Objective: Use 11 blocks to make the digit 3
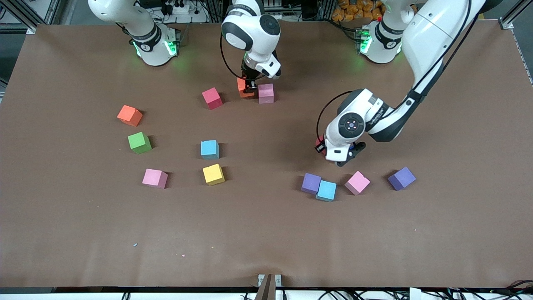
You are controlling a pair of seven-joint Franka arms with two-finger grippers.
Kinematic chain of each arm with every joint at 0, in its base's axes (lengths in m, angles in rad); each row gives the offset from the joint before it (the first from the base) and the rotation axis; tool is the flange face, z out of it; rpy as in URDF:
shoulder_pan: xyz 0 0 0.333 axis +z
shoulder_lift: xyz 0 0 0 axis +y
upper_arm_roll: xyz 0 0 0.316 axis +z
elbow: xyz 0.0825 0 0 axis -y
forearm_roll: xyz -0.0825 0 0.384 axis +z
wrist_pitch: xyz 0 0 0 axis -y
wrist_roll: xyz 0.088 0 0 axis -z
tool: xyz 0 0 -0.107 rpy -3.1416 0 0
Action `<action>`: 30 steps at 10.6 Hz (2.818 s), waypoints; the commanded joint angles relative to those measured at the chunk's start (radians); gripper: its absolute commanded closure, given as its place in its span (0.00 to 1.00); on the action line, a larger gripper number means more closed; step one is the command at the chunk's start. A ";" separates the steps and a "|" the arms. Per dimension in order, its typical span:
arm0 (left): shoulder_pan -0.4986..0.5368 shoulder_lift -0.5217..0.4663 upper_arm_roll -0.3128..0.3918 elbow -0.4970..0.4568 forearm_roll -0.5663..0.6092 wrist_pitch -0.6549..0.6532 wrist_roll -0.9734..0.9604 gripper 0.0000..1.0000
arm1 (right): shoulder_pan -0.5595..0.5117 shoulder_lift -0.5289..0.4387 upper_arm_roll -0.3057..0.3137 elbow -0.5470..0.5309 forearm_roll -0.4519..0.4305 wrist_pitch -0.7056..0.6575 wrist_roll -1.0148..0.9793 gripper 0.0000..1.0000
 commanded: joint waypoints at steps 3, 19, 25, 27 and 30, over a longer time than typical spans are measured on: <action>0.033 -0.128 -0.016 -0.030 -0.156 -0.005 -0.205 1.00 | 0.005 0.038 -0.012 -0.005 -0.029 0.062 0.022 0.69; 0.031 -0.269 -0.117 -0.418 -0.173 0.405 -0.888 1.00 | 0.002 0.027 -0.010 0.094 -0.093 -0.049 0.066 0.00; -0.005 -0.253 -0.190 -0.430 -0.173 0.469 -1.070 1.00 | -0.081 -0.161 -0.010 -0.092 -0.037 -0.111 0.412 0.00; -0.059 -0.243 -0.190 -0.438 -0.175 0.513 -1.136 1.00 | -0.131 -0.195 -0.010 -0.167 0.047 -0.101 0.544 0.00; -0.122 -0.233 -0.190 -0.452 -0.173 0.549 -1.195 1.00 | -0.241 -0.179 -0.010 -0.224 0.215 -0.081 0.653 0.00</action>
